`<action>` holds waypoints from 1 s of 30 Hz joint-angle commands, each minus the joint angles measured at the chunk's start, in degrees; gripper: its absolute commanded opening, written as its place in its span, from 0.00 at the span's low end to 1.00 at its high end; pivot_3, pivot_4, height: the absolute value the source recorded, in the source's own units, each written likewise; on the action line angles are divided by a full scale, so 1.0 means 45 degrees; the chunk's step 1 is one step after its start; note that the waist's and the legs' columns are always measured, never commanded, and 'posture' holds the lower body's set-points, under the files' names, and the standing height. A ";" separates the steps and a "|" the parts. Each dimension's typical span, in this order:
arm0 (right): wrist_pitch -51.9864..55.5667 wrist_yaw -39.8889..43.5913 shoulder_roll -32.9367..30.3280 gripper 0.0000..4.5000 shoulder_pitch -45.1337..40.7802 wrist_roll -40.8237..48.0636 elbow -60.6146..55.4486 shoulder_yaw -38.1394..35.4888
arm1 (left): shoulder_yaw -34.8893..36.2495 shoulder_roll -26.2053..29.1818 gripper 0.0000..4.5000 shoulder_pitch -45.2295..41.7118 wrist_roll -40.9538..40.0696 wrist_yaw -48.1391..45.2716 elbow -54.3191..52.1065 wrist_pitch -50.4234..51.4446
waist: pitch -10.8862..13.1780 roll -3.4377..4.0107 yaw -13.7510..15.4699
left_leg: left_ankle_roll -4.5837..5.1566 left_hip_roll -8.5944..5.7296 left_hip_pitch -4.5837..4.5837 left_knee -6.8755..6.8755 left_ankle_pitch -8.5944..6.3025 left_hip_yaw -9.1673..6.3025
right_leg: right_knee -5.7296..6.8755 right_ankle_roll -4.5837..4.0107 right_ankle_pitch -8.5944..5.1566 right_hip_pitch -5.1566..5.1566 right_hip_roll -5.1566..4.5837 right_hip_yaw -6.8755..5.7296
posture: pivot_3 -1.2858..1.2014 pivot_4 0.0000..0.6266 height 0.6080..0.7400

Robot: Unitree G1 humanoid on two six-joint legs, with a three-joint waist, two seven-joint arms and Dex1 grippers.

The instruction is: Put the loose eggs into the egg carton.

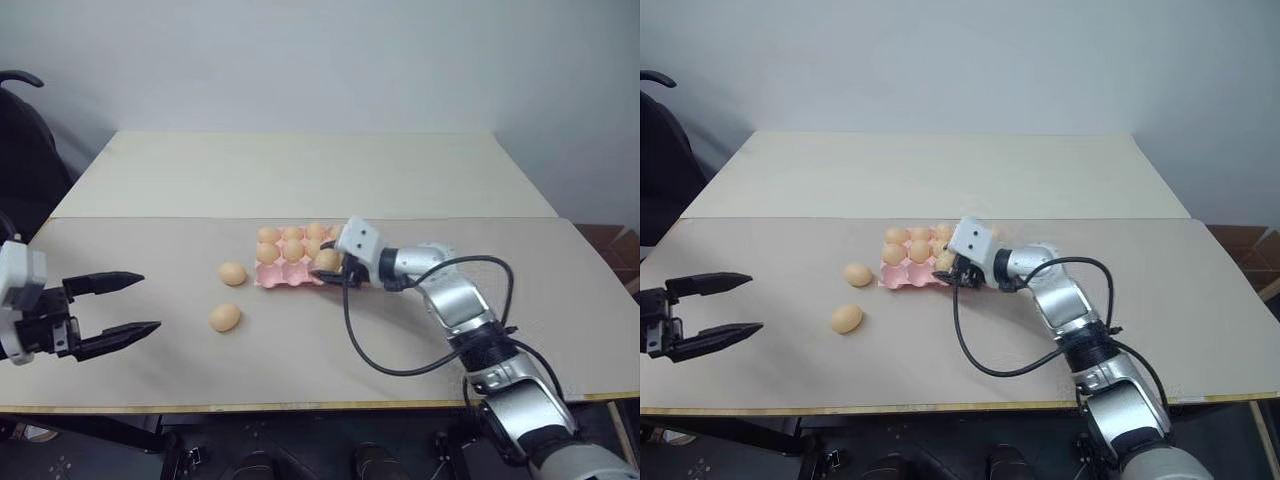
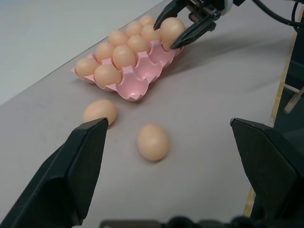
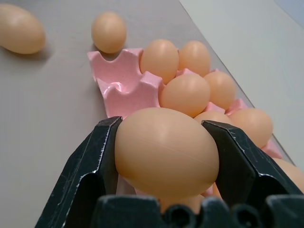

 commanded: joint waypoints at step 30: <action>0.2088 0.3242 -0.5612 0.99 0.4413 0.4183 -0.7185 -0.4960 | 0.0526 0.0416 1.00 0.0092 -0.0052 -0.0375 0.0685 -0.0092 | 0.0007 0.0003 0.0101 | 0.0004 0.0004 -0.0005 -0.0007 -0.0003 -0.0004 | -0.0031 0.0000 -0.0002 0.0005 -0.0001 -0.0010 | 0.52 0.24 1.00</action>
